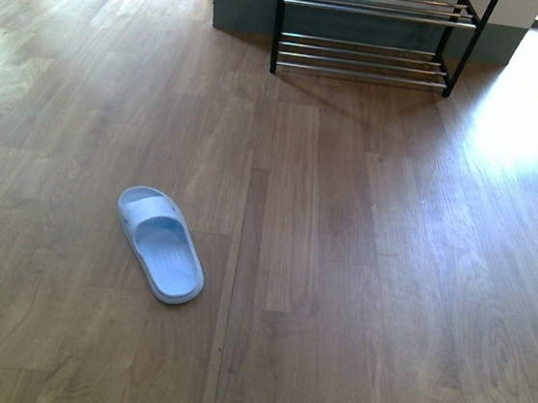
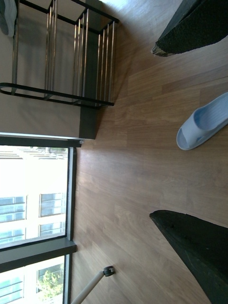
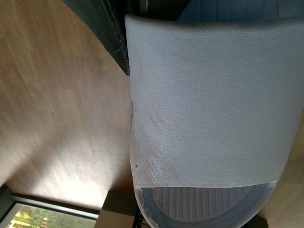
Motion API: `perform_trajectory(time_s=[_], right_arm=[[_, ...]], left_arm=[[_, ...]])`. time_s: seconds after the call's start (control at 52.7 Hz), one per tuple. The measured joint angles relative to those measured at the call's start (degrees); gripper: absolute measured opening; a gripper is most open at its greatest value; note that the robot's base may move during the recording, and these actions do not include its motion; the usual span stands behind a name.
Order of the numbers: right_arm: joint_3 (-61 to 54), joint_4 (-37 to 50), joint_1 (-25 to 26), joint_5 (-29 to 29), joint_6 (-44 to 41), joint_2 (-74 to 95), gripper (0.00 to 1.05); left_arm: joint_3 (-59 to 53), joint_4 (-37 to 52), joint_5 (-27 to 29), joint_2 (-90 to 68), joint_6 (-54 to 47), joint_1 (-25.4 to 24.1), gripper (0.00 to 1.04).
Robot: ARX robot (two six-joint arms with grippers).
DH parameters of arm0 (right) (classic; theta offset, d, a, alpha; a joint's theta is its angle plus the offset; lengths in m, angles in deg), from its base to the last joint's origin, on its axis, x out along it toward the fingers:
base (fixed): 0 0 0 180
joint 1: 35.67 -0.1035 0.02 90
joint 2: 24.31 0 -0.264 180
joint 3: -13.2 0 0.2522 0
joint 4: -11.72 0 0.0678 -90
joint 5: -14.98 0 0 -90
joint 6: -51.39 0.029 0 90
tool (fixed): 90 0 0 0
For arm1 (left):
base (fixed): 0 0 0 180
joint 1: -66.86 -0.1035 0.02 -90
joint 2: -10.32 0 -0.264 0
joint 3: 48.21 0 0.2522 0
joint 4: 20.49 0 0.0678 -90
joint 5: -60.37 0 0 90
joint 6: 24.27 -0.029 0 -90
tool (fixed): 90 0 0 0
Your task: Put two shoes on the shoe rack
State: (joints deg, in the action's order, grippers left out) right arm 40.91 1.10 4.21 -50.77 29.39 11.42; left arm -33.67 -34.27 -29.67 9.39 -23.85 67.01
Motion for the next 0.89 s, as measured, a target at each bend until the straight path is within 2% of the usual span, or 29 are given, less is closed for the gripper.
perform_trajectory(time_s=[0.893], right_arm=[[0.00, 0.00, -0.04, 0.42, 0.00, -0.09, 0.02]], left_arm=[[0.00, -0.02, 0.13, 0.00, 0.00, 0.00, 0.95]])
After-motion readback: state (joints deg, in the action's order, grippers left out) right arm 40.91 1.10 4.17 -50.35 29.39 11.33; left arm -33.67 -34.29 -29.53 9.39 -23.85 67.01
